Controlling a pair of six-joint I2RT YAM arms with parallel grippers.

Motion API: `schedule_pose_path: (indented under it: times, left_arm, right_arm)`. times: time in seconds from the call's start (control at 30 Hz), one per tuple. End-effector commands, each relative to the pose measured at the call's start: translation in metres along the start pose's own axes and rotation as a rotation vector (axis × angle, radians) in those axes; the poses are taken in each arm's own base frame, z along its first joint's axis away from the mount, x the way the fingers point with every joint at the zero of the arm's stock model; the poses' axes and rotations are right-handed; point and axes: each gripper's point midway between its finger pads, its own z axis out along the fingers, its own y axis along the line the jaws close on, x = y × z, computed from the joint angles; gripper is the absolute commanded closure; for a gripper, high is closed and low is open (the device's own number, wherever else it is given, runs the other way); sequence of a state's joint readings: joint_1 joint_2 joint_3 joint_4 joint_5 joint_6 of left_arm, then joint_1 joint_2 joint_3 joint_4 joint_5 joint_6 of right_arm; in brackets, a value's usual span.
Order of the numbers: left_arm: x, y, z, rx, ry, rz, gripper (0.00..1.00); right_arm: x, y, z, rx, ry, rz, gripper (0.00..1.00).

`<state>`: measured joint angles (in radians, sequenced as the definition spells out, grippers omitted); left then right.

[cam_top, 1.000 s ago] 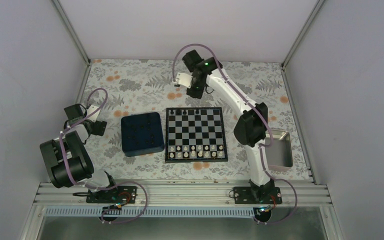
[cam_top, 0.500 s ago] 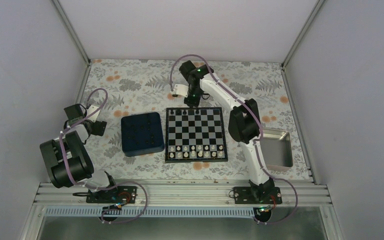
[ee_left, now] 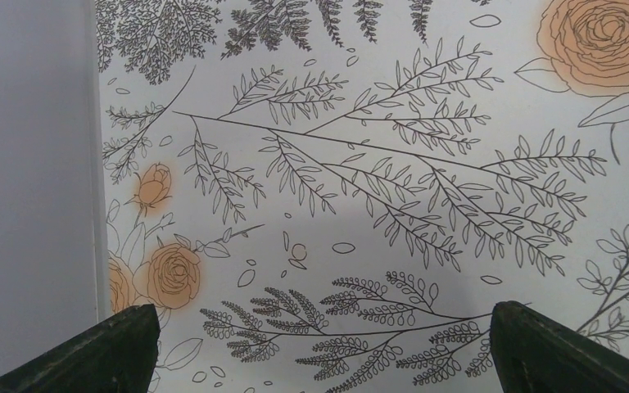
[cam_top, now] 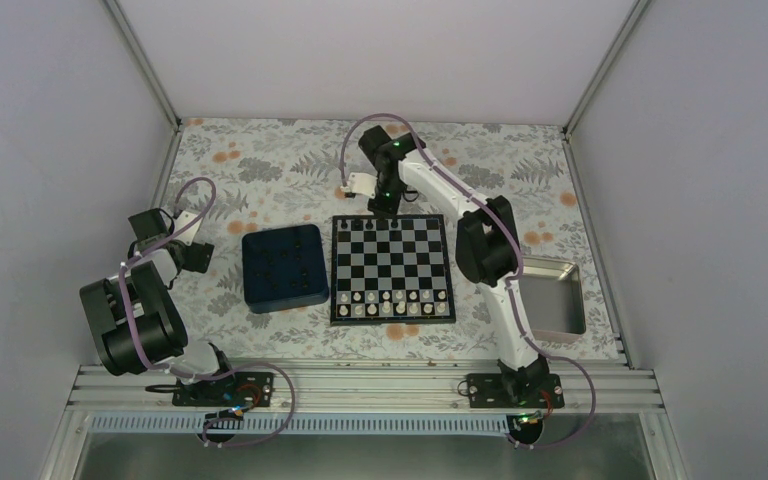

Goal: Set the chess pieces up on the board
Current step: Place the chess piece on the chessboard.

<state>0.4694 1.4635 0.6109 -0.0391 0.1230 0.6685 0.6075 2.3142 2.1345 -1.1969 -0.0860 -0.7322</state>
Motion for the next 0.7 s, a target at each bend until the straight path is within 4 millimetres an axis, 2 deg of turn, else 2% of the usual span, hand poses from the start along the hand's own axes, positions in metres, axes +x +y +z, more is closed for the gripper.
schedule_pose_path:
  times: [0.0, 0.67]
  left_arm:
    - [0.001, -0.001, 0.001, 0.004, -0.004, 0.003, 0.0]
    - [0.003, -0.004, 0.002, 0.017, 0.0, 0.008, 0.0]
  right_arm:
    - [-0.001, 0.002, 0.014, -0.018, 0.003, -0.009, 0.96]
    - [0.005, -0.001, 0.031, -0.016, 0.028, -0.004, 0.93]
